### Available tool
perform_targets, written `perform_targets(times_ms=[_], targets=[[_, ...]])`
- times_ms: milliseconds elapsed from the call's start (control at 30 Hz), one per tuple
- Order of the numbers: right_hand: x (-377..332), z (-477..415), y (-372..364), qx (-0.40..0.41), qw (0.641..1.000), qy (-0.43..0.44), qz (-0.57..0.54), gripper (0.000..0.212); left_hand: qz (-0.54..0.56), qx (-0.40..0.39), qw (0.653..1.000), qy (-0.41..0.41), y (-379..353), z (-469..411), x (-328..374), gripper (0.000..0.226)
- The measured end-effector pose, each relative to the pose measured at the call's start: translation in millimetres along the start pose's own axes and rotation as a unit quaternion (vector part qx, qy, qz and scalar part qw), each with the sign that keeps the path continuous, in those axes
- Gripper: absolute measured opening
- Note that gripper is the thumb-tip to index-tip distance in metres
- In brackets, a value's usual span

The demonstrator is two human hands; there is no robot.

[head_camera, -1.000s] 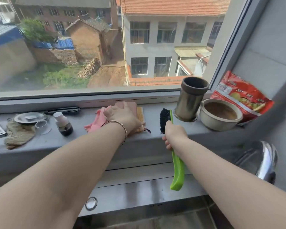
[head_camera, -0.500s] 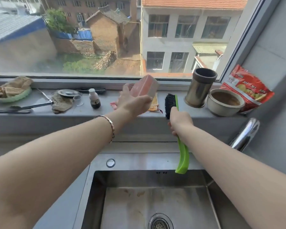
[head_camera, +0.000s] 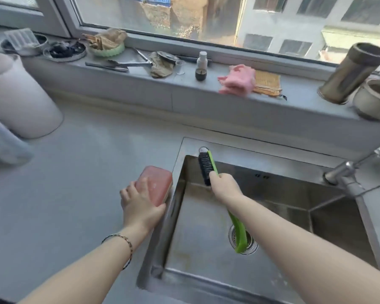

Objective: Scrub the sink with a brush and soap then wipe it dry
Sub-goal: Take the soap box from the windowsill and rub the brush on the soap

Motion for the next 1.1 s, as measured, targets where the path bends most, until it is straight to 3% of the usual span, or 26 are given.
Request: perform_targets(times_ms=[233, 367, 433, 500, 567, 633, 667, 733, 867, 967, 1100], targets=[[12.8, 8.8, -57.7, -0.027, 0.999, 0.006, 0.032, 0.031, -0.014, -0.021, 1.000, -0.002, -26.2, 15.0, -30.9, 0.087], [19.1, 11.3, -71.2, -0.036, 0.997, 0.022, 0.057, 0.031, 0.066, -0.006, 0.998, 0.016, -15.0, 7.5, -32.3, 0.090], [24.8, 13.5, -73.5, -0.039, 0.996, 0.033, 0.070, 0.030, 0.172, 0.008, 0.984, 0.034, -1.9, 4.6, -41.4, 0.076], [29.9, 14.4, -72.0, -0.041, 0.995, 0.042, 0.077, 0.027, 0.291, 0.054, 0.951, 0.085, 15.5, 1.4, -59.6, 0.059], [32.8, 14.5, -70.1, -0.040, 0.995, 0.050, 0.076, 0.025, 0.280, 0.186, 0.936, 0.104, 38.7, 4.1, -81.8, 0.054], [34.0, 12.2, -69.7, -0.035, 0.996, 0.055, 0.064, 0.028, 0.195, 0.306, 0.932, 0.010, 55.9, 16.6, -81.6, 0.050], [32.7, 9.1, -70.8, -0.031, 0.996, 0.054, 0.058, 0.029, 0.157, 0.313, 0.934, -0.062, 50.9, 22.8, -74.0, 0.047], [27.2, 1.0, -74.9, -0.022, 0.996, 0.062, 0.063, 0.028, 0.135, 0.228, 0.953, -0.143, 23.1, 33.2, -58.2, 0.044], [-2.4, -5.3, -82.5, -0.007, 0.980, 0.162, 0.119, 0.039, 0.156, 0.058, 0.985, -0.034, -25.3, 39.2, -57.4, 0.079], [-34.1, -9.8, -94.2, -0.003, 0.943, 0.263, 0.203, 0.058, 0.168, 0.059, 0.983, -0.034, -33.1, 30.1, -54.2, 0.088], [-52.6, -28.5, -104.0, 0.007, 0.914, 0.263, 0.308, 0.046, 0.218, 0.054, 0.974, -0.022, -40.9, 19.2, -52.7, 0.096]])
Point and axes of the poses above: each hand's wrist, its own z-axis away from the middle knuckle, its own y-axis out of the back of the hand, x = y × z, the point moved 7 cm from there along -z, towards the middle knuckle, and after that the axes turned 1 degree about x, right-handed, at the moved point
